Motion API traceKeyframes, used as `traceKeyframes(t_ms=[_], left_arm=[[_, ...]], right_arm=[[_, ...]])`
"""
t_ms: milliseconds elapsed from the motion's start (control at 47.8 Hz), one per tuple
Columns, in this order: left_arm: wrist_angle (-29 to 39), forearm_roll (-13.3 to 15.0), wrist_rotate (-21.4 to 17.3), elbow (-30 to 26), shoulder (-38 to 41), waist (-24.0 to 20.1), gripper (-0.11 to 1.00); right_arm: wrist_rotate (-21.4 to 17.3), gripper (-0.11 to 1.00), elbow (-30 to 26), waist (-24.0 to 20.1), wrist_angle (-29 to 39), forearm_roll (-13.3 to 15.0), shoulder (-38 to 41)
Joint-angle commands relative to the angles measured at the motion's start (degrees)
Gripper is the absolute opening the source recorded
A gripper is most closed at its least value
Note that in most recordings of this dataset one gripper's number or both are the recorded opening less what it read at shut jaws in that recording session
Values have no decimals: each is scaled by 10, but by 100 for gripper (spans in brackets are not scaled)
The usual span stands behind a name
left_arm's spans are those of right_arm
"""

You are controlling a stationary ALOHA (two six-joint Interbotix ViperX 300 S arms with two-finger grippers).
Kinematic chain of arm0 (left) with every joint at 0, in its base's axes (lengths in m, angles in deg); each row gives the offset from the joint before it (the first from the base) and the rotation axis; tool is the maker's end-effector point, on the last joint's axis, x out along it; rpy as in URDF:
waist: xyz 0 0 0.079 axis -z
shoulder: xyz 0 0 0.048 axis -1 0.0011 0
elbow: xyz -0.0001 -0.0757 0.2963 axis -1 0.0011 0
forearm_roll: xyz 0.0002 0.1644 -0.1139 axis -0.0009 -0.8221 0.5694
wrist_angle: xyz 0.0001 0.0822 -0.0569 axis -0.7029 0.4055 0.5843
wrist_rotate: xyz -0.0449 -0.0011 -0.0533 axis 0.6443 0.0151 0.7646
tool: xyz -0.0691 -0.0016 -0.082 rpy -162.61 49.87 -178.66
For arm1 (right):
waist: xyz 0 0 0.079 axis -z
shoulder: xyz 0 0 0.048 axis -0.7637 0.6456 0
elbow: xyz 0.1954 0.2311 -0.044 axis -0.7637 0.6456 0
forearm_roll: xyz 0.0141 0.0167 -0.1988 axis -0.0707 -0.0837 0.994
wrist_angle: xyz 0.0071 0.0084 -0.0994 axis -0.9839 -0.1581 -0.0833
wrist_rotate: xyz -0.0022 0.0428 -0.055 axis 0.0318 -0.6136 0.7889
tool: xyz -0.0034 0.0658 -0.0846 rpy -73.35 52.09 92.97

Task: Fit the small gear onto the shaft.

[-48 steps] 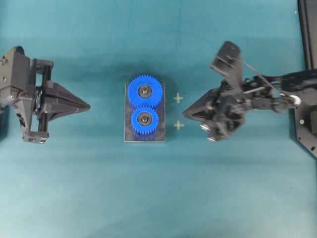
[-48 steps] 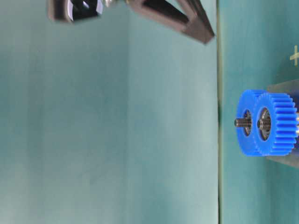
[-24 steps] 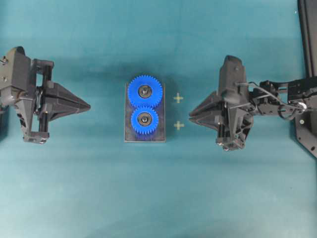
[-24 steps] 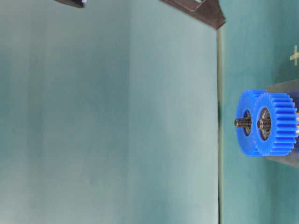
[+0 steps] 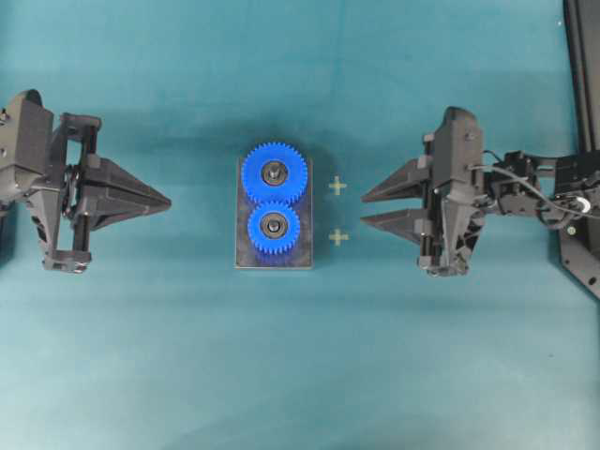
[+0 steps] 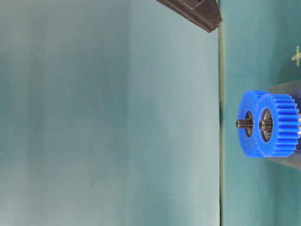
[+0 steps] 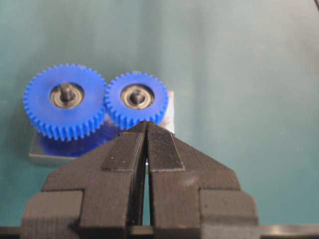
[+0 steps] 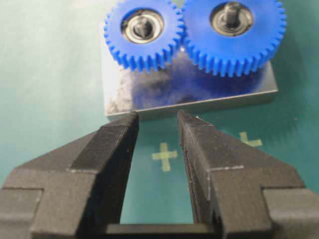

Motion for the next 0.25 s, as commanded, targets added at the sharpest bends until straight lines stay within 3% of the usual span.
traceKeyframes(t_ms=[0, 230], left_arm=[[-5, -3, -2, -4, 0, -1, 0], [-5, -3, -2, 0, 0, -1, 0]], right_arm=[[5, 46, -4, -2, -8, -1, -9], [5, 46, -1, -2, -7, -1, -8]])
